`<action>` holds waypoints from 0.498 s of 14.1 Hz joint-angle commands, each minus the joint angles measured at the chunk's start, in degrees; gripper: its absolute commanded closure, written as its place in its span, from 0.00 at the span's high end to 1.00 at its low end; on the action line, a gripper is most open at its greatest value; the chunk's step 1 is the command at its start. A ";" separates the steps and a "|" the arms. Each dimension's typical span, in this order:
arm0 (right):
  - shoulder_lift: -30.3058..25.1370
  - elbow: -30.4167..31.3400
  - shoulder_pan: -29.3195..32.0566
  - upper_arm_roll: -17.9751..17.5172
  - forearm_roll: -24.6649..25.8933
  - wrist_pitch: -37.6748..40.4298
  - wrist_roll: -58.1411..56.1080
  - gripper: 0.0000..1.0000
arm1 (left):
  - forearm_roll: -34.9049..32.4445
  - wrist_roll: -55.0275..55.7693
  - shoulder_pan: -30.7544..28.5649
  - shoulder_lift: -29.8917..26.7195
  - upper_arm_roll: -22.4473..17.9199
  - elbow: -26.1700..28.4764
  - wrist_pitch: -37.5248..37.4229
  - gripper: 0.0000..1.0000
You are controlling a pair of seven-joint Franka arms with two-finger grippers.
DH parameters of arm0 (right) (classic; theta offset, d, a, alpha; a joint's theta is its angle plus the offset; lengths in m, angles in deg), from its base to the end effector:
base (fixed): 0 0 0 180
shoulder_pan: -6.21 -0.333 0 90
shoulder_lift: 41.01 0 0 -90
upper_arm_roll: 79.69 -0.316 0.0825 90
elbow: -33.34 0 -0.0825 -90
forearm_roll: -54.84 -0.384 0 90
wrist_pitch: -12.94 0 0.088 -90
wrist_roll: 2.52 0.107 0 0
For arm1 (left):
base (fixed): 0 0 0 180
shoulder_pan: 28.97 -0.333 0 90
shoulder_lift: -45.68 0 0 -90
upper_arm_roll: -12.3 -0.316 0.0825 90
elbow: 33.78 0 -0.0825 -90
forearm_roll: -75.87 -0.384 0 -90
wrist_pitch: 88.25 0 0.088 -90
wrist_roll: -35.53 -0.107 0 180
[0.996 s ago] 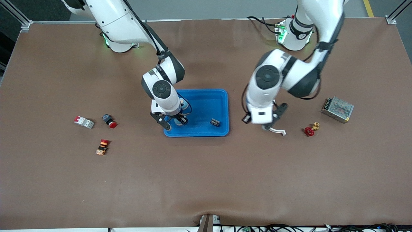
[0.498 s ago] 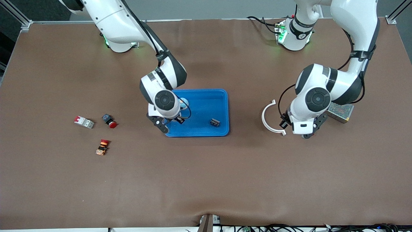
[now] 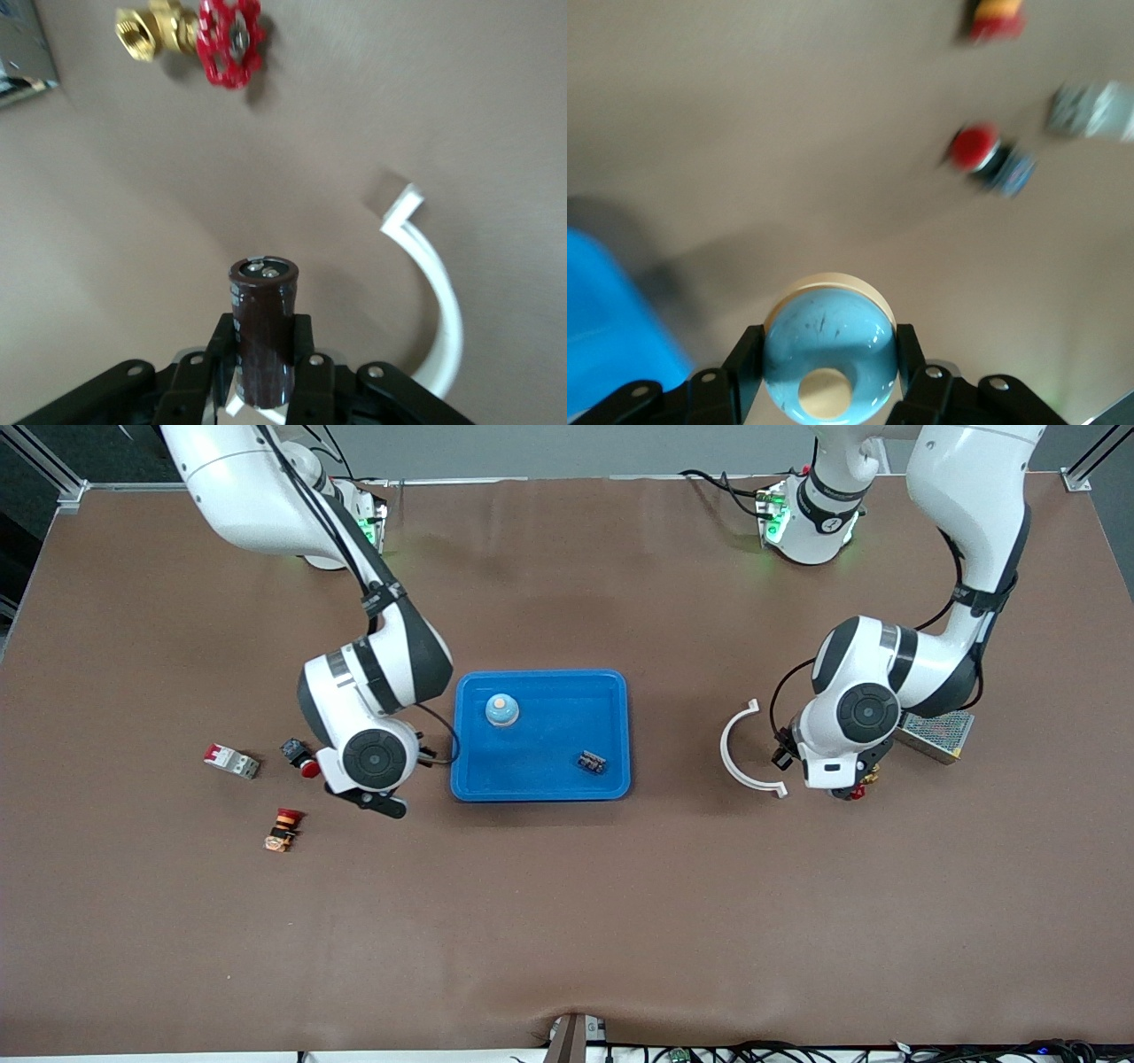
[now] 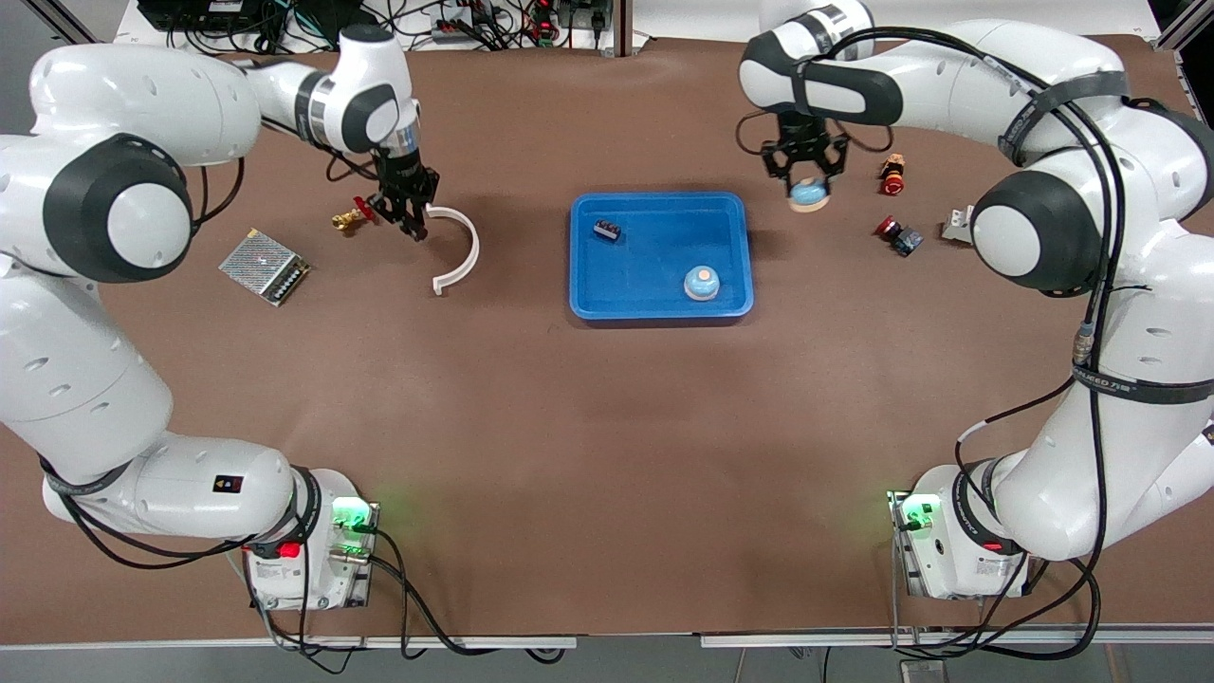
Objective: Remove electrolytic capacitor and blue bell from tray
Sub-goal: 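Carry the capacitor with the left gripper while the right gripper carries the bell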
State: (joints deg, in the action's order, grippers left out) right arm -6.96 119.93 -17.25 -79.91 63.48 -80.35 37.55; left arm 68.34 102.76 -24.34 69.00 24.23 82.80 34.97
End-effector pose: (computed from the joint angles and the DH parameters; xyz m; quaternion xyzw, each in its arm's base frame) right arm 0.5991 0.2457 0.2894 0.9622 -0.1164 -0.1627 0.1847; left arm 0.5443 -0.1555 0.2268 -0.9118 -0.3864 0.0984 0.0985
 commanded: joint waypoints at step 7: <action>-20.15 29.39 15.63 -0.92 5.07 -23.14 -40.49 0.00 | -0.73 0.88 -0.15 2.97 0.11 1.29 3.08 1.00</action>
State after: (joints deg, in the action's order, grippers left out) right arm -20.78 139.90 -3.90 -79.48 67.50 -98.66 0.72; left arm 68.34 102.82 -24.55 72.72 24.16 84.31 37.86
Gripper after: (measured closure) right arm 0.361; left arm 0.661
